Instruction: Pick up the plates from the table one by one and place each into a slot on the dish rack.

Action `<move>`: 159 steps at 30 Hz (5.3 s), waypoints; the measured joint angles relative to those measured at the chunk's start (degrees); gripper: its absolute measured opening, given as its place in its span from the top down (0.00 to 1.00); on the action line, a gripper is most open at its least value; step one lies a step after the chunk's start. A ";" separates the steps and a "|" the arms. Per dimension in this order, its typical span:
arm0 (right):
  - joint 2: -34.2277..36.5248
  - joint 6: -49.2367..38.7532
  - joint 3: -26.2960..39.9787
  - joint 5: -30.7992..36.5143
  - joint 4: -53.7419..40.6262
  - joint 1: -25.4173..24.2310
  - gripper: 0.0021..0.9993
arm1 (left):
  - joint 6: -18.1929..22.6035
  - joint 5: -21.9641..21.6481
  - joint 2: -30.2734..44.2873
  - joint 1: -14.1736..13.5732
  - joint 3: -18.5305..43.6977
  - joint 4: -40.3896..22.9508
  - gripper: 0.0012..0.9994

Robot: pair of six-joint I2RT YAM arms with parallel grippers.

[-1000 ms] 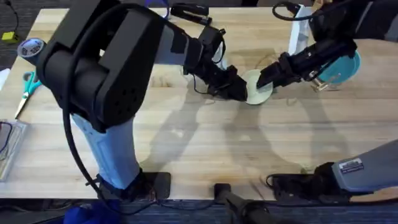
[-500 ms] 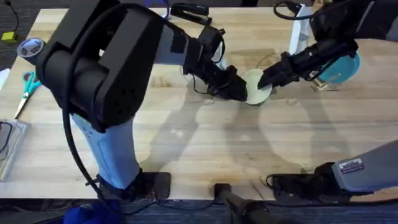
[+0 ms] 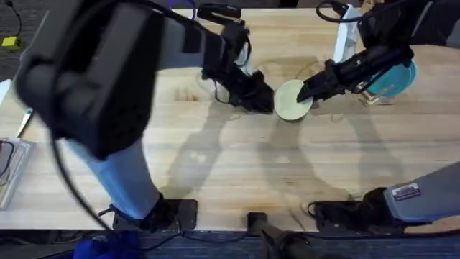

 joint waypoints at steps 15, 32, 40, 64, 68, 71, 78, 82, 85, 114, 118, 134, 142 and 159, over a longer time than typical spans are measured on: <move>0.11 0.00 11.07 6.99 -9.87 0.26 0.97 | 2.16 -19.92 -26.71 6.68 4.32 -9.12 0.96; -6.52 -0.27 37.10 29.30 -23.47 0.26 0.97 | 2.42 -30.68 -35.44 7.10 4.32 -8.77 0.17; -12.83 -4.79 39.17 48.09 -24.54 0.26 0.97 | 2.46 -31.10 -35.40 7.10 4.32 -8.79 0.01; -14.15 -23.29 39.21 58.96 -28.59 -0.65 0.97 | 2.46 -31.13 -35.40 7.10 4.32 -8.81 0.01; -13.53 -24.00 39.21 56.22 -28.61 -3.56 0.97 | 2.46 -31.13 -35.40 7.10 4.32 -8.81 0.01; -12.27 -24.05 39.21 53.46 -28.63 -6.25 0.97 | 2.46 -31.13 -35.40 7.10 4.32 -8.84 0.01; -9.96 -24.54 39.21 49.30 -28.68 -9.38 0.97 | 2.44 -31.13 -35.40 7.10 4.32 -8.86 0.00; -9.08 -25.34 39.21 48.71 -28.70 -9.90 0.97 | 2.44 -31.13 -35.40 7.10 4.32 -8.86 0.00; -8.07 -25.53 39.21 48.36 -28.72 -10.01 0.97 | 2.44 -31.13 -35.40 7.10 4.32 -8.90 0.00; -1.60 -31.47 39.21 43.76 -28.23 -13.38 0.97 | 2.44 -31.13 -35.40 7.10 4.32 -8.92 0.00; -0.40 -31.78 39.21 43.46 -28.24 -13.38 0.97 | 2.46 -31.13 -35.40 7.10 4.32 -8.92 0.00; 6.19 -32.85 39.21 40.30 -27.37 -13.75 0.97 | 2.44 -31.13 -35.40 7.10 4.32 -8.92 0.00; 6.61 -32.85 39.21 40.24 -26.67 -13.77 0.97 | 2.44 -31.13 -35.40 7.10 4.32 -8.92 0.00; 9.88 -32.86 39.21 38.54 -26.45 -14.07 0.97 | 2.45 -31.13 -35.40 7.10 4.32 -8.92 0.00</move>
